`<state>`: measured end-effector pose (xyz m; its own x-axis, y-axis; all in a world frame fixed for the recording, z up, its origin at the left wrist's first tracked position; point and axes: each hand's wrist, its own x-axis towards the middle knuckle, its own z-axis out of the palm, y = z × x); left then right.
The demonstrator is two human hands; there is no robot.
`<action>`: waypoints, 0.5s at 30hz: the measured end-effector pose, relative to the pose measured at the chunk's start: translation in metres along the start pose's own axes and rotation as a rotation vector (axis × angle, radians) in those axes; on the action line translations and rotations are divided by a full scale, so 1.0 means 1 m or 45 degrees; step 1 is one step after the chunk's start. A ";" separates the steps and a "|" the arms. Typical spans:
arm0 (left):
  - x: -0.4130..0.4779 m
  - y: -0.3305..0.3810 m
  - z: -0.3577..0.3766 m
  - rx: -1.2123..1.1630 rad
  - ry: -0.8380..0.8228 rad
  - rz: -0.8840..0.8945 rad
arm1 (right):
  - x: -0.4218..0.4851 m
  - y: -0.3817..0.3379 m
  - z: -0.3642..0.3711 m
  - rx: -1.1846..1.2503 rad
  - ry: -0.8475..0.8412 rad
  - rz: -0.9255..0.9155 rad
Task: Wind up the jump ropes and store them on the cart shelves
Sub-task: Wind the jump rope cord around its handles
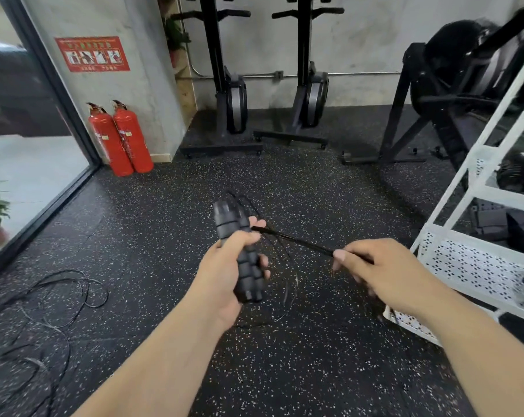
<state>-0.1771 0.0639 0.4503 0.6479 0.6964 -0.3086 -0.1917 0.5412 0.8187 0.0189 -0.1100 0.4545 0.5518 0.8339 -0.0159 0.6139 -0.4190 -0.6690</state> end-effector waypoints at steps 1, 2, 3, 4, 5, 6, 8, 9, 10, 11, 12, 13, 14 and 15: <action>-0.001 -0.001 0.002 -0.007 -0.003 -0.011 | 0.001 0.001 0.002 0.000 0.024 -0.007; -0.004 -0.005 0.005 0.004 -0.031 -0.026 | 0.002 0.000 0.005 -0.011 0.046 -0.020; -0.008 -0.010 0.010 0.023 -0.082 -0.046 | 0.002 -0.002 0.010 -0.026 0.061 -0.032; -0.013 -0.017 0.016 0.053 -0.142 -0.066 | 0.002 -0.004 0.016 -0.041 0.069 -0.045; -0.017 -0.026 0.022 0.087 -0.203 -0.085 | 0.002 -0.007 0.022 -0.058 0.071 -0.061; -0.021 -0.035 0.026 0.116 -0.252 -0.106 | 0.002 -0.009 0.027 -0.077 0.071 -0.074; -0.026 -0.045 0.031 0.149 -0.280 -0.148 | 0.003 -0.011 0.034 -0.090 0.070 -0.070; -0.025 -0.045 0.032 0.153 -0.273 -0.147 | 0.003 -0.011 0.035 -0.085 0.055 -0.062; -0.024 -0.042 0.031 0.152 -0.267 -0.123 | 0.003 -0.011 0.033 -0.064 0.026 -0.050; -0.020 -0.037 0.028 0.145 -0.249 -0.085 | 0.003 -0.010 0.030 -0.034 -0.015 -0.030; -0.016 -0.029 0.024 0.128 -0.212 -0.050 | 0.002 -0.009 0.025 -0.012 -0.060 -0.006; -0.011 -0.021 0.019 0.098 -0.163 -0.027 | 0.002 -0.007 0.019 -0.014 -0.096 0.015; -0.007 -0.013 0.014 0.064 -0.122 -0.013 | 0.001 -0.004 0.013 -0.037 -0.111 0.024; -0.003 -0.008 0.009 0.034 -0.099 -0.006 | 0.001 -0.002 0.009 -0.061 -0.107 0.024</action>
<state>-0.1711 0.0533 0.4495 0.7040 0.6548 -0.2749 -0.1697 0.5310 0.8302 0.0130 -0.1052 0.4490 0.5153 0.8520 -0.0922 0.6310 -0.4500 -0.6320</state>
